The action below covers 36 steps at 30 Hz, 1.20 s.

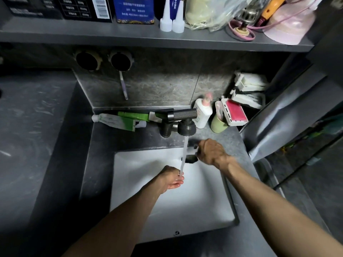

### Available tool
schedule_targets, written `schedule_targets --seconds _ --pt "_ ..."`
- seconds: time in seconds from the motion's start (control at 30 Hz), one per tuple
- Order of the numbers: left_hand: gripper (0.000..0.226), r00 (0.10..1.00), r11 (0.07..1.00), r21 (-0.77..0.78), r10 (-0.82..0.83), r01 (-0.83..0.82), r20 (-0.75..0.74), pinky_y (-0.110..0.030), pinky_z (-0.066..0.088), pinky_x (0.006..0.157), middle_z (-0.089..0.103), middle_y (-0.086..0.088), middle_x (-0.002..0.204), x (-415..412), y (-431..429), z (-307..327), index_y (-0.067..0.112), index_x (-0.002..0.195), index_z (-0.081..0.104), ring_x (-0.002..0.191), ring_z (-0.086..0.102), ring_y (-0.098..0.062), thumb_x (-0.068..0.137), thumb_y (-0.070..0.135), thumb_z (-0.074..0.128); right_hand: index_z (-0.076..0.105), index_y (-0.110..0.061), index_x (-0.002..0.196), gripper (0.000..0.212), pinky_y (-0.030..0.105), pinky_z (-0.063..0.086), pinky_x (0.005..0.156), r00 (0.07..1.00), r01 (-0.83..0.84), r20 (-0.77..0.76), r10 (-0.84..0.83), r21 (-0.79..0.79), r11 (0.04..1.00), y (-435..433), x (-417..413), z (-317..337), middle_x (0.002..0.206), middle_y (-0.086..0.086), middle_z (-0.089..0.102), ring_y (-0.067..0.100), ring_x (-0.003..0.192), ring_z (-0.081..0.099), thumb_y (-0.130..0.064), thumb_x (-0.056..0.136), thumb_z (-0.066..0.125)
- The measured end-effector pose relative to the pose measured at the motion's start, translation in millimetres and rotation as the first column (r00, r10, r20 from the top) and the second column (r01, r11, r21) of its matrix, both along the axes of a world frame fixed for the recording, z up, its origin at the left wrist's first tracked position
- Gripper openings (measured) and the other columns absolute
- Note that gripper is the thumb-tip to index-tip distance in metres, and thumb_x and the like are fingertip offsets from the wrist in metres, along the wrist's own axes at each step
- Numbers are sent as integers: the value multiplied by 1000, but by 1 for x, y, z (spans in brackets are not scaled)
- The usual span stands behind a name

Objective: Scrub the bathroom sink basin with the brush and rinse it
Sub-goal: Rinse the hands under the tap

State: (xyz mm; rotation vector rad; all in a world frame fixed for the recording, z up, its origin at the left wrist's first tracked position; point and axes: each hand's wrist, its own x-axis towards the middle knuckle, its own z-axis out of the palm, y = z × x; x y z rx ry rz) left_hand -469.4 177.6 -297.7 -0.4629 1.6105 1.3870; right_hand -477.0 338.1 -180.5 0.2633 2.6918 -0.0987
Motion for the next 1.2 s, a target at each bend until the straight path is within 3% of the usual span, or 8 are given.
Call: schedule_targets --seconds 0.13,0.23,0.37,0.57,0.73,0.8,0.87,1.2 --pt "17 1000 1000 -1 -25 25 7 -25 60 73 74 -9 102 0 5 5 7 104 70 88 73 -19 100 13 55 63 -16 113 34 31 49 79 986 140 -73 -149 -120 983 3 -38 -16 111 7 67 27 96 64 -43 93 57" --pt "18 999 999 19 -27 27 19 -26 60 76 73 -10 103 -2 6 5 5 104 70 89 73 -21 99 15 57 65 -10 107 25 34 59 78 946 294 -82 -312 -185 938 3 -62 -20 99 8 70 24 92 70 -23 86 65" --pt "16 999 999 36 -33 32 28 -26 60 80 70 -7 97 -7 5 5 4 105 69 86 70 -19 98 10 55 68 -11 70 10 27 59 56 904 424 8 -428 -169 890 9 -74 -34 57 1 71 11 56 66 -4 72 74" --pt "13 996 997 79 -6 -1 90 -23 58 67 68 -6 87 -20 8 12 6 94 70 74 68 -15 98 8 58 66 -9 104 17 45 56 88 934 322 -44 -354 -324 890 17 -77 -36 114 16 66 34 105 65 -14 91 56" --pt "12 992 994 112 -33 20 122 -18 51 55 62 -5 75 -31 13 24 7 88 65 58 59 -11 97 5 57 44 -18 70 27 30 54 73 885 332 -225 -407 -307 892 17 -85 -26 87 8 60 22 87 64 -13 95 52" --pt "12 992 992 116 -61 48 112 -18 52 56 62 -4 74 -33 16 27 7 88 64 57 58 -9 97 4 57 59 -11 93 11 30 49 73 881 327 -250 -401 -291 899 17 -88 -27 92 6 59 24 92 63 -12 97 49" --pt "19 993 992 103 -87 79 81 -17 52 59 63 -4 76 -34 19 29 7 90 65 61 58 -9 98 -1 49 61 -8 119 26 38 50 88 901 300 -242 -360 -252 920 14 -89 -28 114 11 63 30 110 61 -13 98 46" --pt "26 978 979 -27 -202 201 -56 -18 50 68 59 -2 76 -38 28 28 11 86 62 65 54 -10 103 7 43 62 -10 113 25 35 53 92 890 363 -210 -404 -209 908 11 -105 -27 118 11 67 29 114 63 -9 94 46"
